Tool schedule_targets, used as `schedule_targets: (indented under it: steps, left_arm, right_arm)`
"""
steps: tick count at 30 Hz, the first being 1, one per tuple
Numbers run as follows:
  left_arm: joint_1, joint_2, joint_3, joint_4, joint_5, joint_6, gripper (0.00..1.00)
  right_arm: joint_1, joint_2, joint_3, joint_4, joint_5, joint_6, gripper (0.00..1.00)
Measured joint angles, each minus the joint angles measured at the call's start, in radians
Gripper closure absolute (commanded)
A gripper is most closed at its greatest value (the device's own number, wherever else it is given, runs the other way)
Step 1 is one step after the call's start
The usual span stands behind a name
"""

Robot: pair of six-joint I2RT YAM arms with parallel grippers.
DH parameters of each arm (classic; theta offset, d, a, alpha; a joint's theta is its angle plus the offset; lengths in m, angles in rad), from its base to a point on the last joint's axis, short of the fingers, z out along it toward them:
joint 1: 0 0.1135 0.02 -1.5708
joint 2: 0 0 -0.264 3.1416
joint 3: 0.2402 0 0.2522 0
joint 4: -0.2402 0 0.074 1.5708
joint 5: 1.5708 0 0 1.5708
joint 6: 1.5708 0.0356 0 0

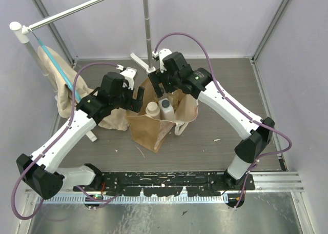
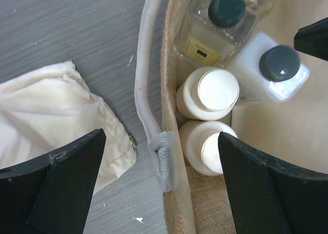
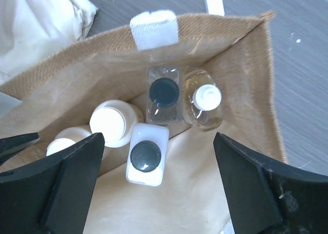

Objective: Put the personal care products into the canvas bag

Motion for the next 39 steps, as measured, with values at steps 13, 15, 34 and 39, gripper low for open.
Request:
schedule_targets:
  steps: [13, 15, 34, 39]
  left_arm:
    - [0.018, -0.032, 0.333, -0.100, -0.202, -0.059, 0.02]
    - [0.052, -0.029, 0.386, -0.138, -0.237, -0.076, 0.02]
    - [0.363, 0.202, 0.397, -0.240, -0.007, -0.180, 0.02]
    - [0.363, 0.280, 0.445, -0.286, -0.042, -0.219, 0.02]
  right_arm:
    - [-0.130, 0.042, 0.253, -0.035, -0.004, -0.019, 0.06]
    - [-0.197, 0.077, 0.314, -0.043, -0.015, -0.023, 0.06]
    - [-0.578, 0.265, 0.288, -0.083, -0.055, -0.019, 0.05]
    - [-0.578, 0.265, 0.247, -0.084, -0.042, -0.023, 0.05]
